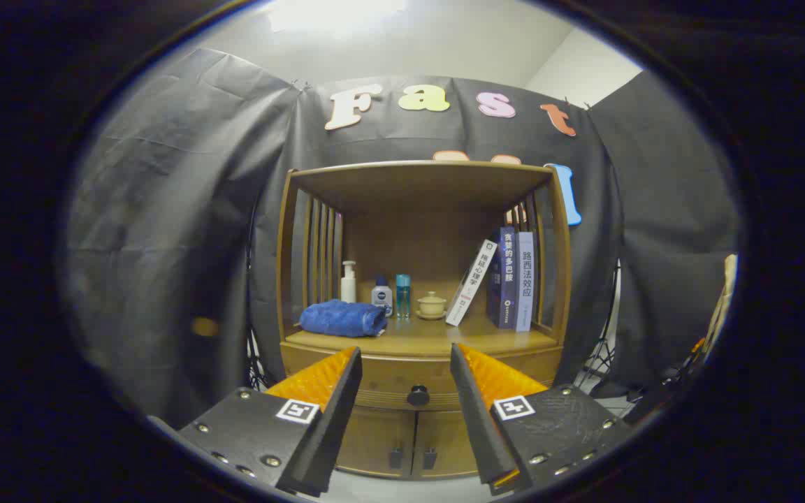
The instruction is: Pull open the drawer, take out the items inside it, and place them on the countertop above the cabinet.
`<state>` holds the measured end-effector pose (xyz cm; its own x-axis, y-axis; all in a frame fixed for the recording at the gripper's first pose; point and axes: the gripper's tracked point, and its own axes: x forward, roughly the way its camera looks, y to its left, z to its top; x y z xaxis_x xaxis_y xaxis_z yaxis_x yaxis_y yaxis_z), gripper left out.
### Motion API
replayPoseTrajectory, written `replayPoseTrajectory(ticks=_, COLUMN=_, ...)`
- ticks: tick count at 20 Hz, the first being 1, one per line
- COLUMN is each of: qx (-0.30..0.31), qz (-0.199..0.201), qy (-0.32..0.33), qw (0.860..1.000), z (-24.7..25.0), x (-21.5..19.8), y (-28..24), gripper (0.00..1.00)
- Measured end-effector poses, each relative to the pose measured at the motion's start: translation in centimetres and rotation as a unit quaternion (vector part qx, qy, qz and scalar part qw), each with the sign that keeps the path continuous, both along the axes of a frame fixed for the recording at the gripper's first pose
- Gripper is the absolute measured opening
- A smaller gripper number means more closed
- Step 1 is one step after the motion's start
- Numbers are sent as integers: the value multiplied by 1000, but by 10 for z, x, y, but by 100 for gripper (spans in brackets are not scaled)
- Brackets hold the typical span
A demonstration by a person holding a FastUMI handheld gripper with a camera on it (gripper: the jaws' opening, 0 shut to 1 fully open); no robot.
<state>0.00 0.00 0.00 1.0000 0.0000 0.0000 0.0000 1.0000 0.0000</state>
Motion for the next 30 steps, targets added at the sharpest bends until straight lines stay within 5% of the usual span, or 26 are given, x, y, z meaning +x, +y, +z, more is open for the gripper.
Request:
replayPoseTrajectory(ticks=16, qx=6, qz=-3, qy=11, qw=1000, z=-19, x=7, y=-1, gripper=76)
replayPoseTrajectory(ticks=30, qx=70, qz=-4, qy=81, qw=994, z=-109, x=102, y=7, gripper=77)
